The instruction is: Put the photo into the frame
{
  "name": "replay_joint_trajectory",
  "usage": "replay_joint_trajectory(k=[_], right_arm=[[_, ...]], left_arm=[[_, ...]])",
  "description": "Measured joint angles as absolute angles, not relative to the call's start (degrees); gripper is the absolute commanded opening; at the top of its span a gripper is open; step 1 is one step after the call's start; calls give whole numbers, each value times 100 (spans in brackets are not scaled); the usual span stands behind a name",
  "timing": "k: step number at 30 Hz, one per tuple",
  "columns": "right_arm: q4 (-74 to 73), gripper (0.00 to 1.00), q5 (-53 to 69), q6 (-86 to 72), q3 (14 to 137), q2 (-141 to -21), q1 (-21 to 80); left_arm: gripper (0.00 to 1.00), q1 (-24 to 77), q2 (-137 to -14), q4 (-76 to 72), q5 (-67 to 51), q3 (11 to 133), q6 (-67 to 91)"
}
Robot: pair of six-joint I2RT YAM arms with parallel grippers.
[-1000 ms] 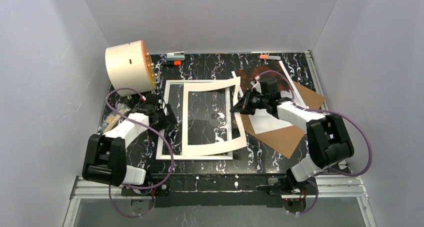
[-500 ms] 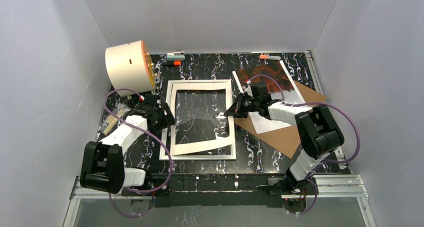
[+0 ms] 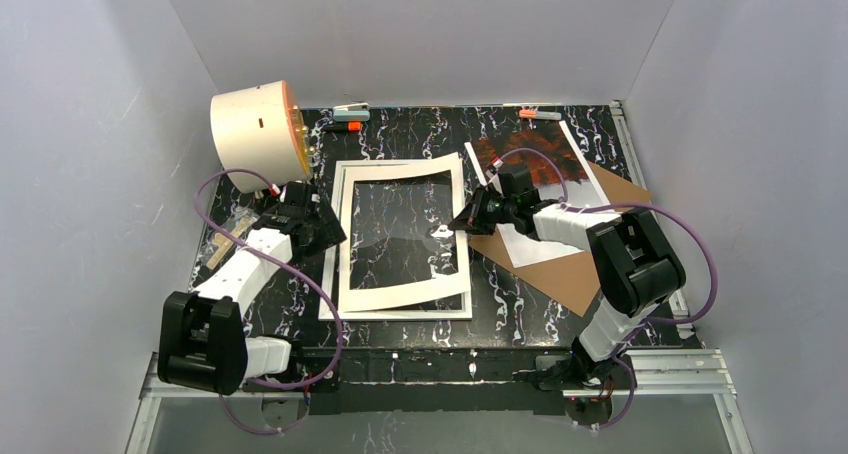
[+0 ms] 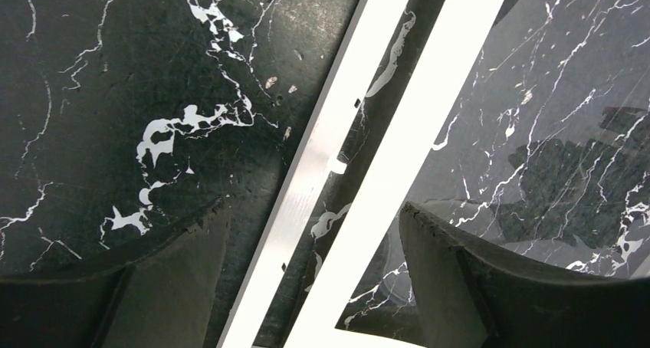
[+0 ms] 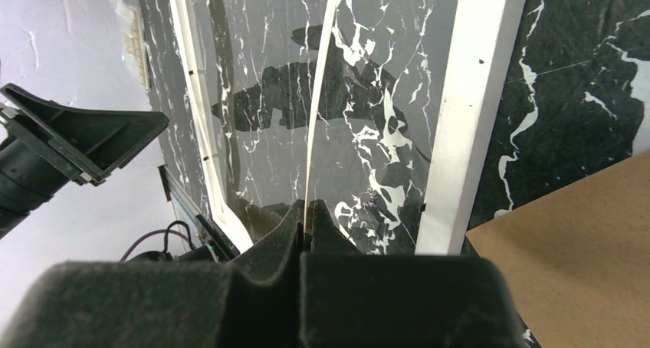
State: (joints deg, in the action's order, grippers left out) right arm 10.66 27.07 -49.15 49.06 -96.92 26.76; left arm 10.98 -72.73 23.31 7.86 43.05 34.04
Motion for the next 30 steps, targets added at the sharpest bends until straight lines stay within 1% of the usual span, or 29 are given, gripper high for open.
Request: replay_joint_trajectory(k=[1, 3, 8, 10, 12, 14, 16, 19, 22, 25, 30], right_arm=[[1050, 4, 2674, -4899, 4906, -9692, 2676], [1024, 10, 2602, -4842, 4906, -9692, 2689], [1024, 35, 2554, -4797, 4904, -9692, 2744], [1050, 39, 2561, -4821, 4890, -9690, 2751], [1066, 41, 2556, -4836, 4851, -9662, 2755], [1059, 40, 2558, -4888, 4768, -9585, 2766], [1061, 36, 2558, -4934, 4709, -9522, 2768], [1070, 22, 2556, -4980, 4698, -9500, 2777], [1105, 13, 2541, -5019, 4678, -9500, 2777], [1219, 8, 2523, -5063, 4587, -9500, 2779], [1389, 4, 2449, -5109, 4471, -9500, 2790]], left_arm=[[82, 1098, -7271, 2353, 825, 4320, 3393], [85, 1098, -7271, 2405, 875, 4348, 3374], [87, 1098, -7321, 2427, 902, 4368, 3363], [88, 1098, -7384, 2423, 902, 4368, 3363], [88, 1098, -7428, 2425, 902, 4370, 3365], [88, 1096, -7443, 2421, 899, 4370, 3365], [88, 1087, -7446, 2414, 899, 4370, 3365], [89, 1048, -7450, 2394, 867, 4377, 3369], [89, 1007, -7470, 2340, 779, 4377, 3378], [89, 974, -7531, 2257, 631, 4377, 3398], [89, 934, -7741, 2158, 412, 4377, 3413]])
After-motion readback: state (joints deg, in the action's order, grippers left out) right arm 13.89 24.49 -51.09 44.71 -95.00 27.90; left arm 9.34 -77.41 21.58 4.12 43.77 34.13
